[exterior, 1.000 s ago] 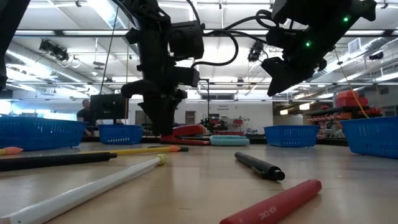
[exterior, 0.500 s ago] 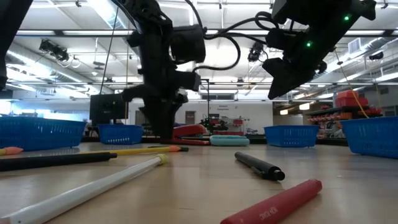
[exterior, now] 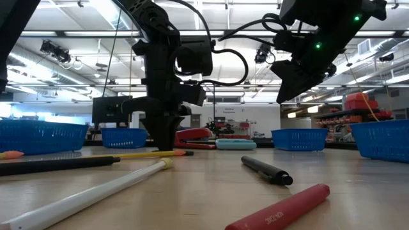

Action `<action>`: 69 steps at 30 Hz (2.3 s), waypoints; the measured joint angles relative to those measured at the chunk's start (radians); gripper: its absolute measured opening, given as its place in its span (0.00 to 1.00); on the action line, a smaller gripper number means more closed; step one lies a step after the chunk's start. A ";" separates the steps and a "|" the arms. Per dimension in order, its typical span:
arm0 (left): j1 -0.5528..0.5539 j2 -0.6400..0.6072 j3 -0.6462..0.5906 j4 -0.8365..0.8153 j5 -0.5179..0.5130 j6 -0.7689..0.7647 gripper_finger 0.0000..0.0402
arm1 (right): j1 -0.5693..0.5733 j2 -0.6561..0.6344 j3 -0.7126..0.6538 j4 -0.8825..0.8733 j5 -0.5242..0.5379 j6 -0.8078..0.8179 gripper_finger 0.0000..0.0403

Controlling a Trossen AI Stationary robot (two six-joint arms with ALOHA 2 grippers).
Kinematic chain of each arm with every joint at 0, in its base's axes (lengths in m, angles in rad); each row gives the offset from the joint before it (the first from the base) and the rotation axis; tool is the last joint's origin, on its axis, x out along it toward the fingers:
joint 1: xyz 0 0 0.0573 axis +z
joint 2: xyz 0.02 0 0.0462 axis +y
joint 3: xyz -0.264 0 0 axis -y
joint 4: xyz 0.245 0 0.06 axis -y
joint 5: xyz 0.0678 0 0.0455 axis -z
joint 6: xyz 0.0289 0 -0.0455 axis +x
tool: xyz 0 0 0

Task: Sort crayons/erasers/pens/pencils in bins
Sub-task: Put the green crayon into the top right bin

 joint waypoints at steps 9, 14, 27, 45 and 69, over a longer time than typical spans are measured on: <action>0.000 0.002 -0.001 0.001 0.002 -0.017 0.10 | 0.000 0.000 0.000 0.000 0.000 0.000 0.43; 0.000 -0.003 0.013 -0.017 0.002 -0.050 0.07 | 0.000 0.000 0.000 0.000 0.000 -0.001 0.43; 0.003 -0.063 0.136 -0.032 -0.002 -0.048 0.10 | 0.017 -0.141 0.000 -0.035 -0.121 0.036 0.43; 0.134 -0.158 0.243 0.266 0.231 -0.052 0.07 | 0.196 -0.491 0.002 0.037 -0.052 -0.140 0.43; 0.239 -0.061 0.243 0.967 0.700 -0.409 0.10 | 0.087 -0.482 0.001 0.387 0.007 -0.549 0.43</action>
